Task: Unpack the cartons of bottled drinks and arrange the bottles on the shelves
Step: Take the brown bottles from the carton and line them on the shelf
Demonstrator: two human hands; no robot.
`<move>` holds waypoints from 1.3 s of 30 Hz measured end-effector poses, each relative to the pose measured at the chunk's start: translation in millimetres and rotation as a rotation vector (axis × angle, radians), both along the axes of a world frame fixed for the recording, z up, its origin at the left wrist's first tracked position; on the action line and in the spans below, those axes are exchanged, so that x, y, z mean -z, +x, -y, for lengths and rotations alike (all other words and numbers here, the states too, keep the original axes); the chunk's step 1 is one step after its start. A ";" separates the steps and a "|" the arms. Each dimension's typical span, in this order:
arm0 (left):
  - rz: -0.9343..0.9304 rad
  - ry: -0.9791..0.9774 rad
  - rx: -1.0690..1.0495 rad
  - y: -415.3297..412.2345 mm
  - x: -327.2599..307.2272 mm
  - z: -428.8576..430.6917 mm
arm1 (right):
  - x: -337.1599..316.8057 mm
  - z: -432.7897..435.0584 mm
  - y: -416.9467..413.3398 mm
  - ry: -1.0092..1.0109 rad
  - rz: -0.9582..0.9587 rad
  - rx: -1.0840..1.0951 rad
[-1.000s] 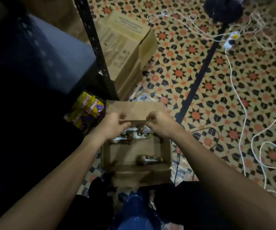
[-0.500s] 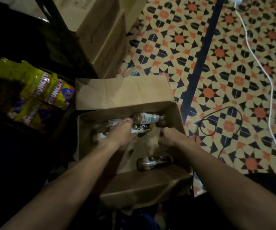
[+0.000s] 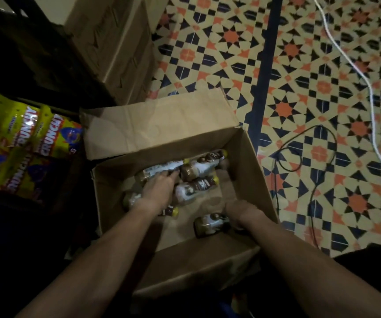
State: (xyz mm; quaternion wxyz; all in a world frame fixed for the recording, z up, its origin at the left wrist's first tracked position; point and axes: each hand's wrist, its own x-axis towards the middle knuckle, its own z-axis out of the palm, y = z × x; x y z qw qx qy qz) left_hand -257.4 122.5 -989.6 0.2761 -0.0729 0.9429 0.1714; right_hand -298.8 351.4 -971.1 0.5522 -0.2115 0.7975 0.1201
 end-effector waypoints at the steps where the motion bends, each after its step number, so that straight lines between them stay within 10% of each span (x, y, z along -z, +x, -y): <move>1: -0.012 -0.009 0.017 3.9 1.6 1.0 | -2.7 -1.0 2.2 -0.012 -0.026 -0.009; 9: -0.235 0.101 0.081 5.0 4.0 -40.7 | -15.8 0.6 -8.7 0.017 0.019 0.122; 26: 0.124 0.335 0.013 -14.9 19.4 -80.4 | -56.1 6.0 -37.4 -0.206 -0.003 0.303; 39: -0.130 0.509 -0.492 31.0 -199.4 -24.5 | -212.2 26.6 -55.7 -0.430 -0.170 0.194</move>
